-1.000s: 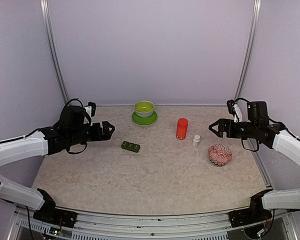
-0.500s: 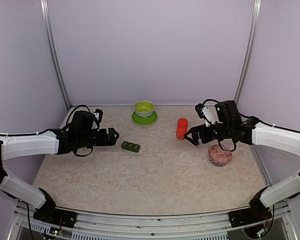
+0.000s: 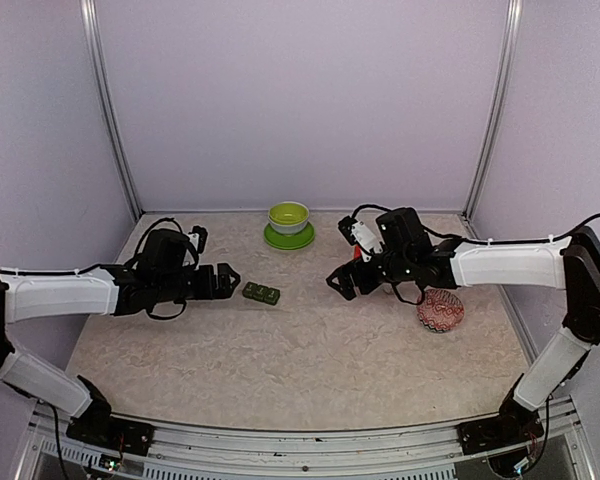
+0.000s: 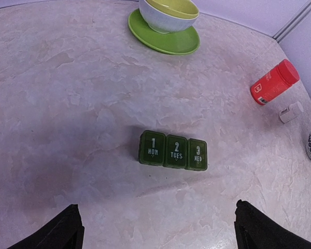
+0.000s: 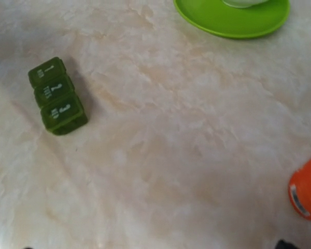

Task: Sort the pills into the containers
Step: Pick up the pill container from the center of the board.

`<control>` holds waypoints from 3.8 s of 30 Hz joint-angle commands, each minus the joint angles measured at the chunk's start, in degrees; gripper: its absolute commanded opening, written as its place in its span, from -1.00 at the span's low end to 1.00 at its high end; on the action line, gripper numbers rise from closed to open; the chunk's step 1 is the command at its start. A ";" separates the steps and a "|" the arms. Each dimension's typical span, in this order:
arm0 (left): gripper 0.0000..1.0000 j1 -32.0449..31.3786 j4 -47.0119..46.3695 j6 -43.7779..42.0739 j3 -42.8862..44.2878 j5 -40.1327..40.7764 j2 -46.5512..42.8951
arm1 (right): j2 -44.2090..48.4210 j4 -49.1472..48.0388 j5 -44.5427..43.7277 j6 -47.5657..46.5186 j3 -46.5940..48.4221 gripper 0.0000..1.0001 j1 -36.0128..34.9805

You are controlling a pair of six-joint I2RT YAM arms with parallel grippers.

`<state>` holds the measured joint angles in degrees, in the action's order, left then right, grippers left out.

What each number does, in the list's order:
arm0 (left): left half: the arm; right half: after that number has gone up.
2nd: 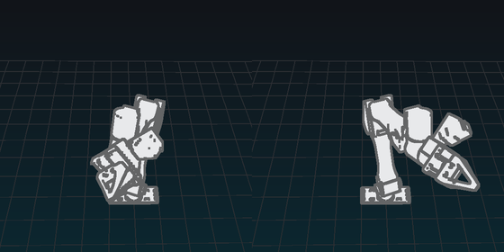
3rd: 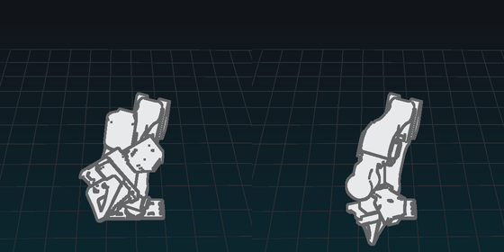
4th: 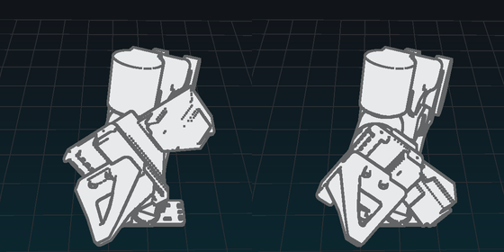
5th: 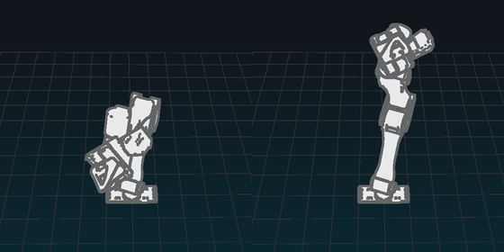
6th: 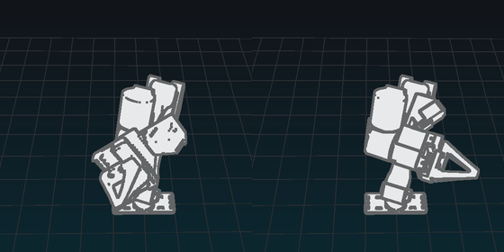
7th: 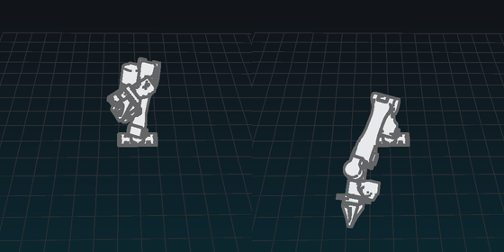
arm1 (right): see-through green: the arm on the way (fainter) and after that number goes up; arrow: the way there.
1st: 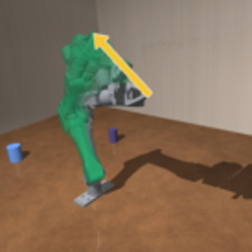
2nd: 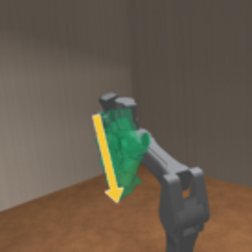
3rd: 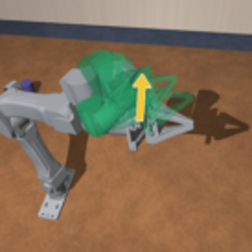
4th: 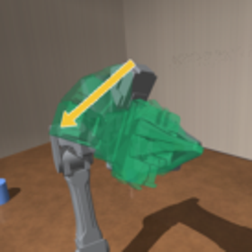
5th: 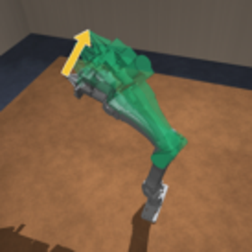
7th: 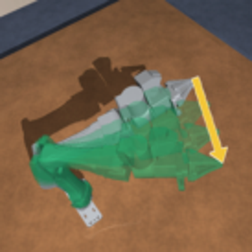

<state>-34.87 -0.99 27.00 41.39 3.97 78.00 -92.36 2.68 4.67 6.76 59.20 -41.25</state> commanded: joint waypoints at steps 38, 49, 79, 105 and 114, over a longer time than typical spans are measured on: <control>0.98 -0.37 -4.38 3.97 -6.85 -3.84 -6.23 | -32.28 0.57 2.81 -11.06 28.33 1.00 -8.36; 0.98 -0.40 -4.19 4.12 -7.28 -3.97 -7.42 | -39.22 2.94 -0.38 -12.30 35.01 1.00 -9.56; 0.98 -0.28 -2.96 3.33 -6.32 -3.71 -7.00 | -43.88 2.68 4.03 -15.49 39.76 0.22 -9.61; 0.98 0.65 -2.91 4.25 -6.18 -6.04 -7.43 | -31.70 -4.08 5.22 -17.00 26.87 -0.37 -10.04; 0.98 2.92 -4.38 3.91 -5.43 -15.21 -8.08 | -19.67 -8.61 0.85 -20.17 15.08 -0.38 -14.26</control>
<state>-32.95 -4.27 30.89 34.35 -5.37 71.35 -118.10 -1.63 7.60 -11.68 78.17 -52.84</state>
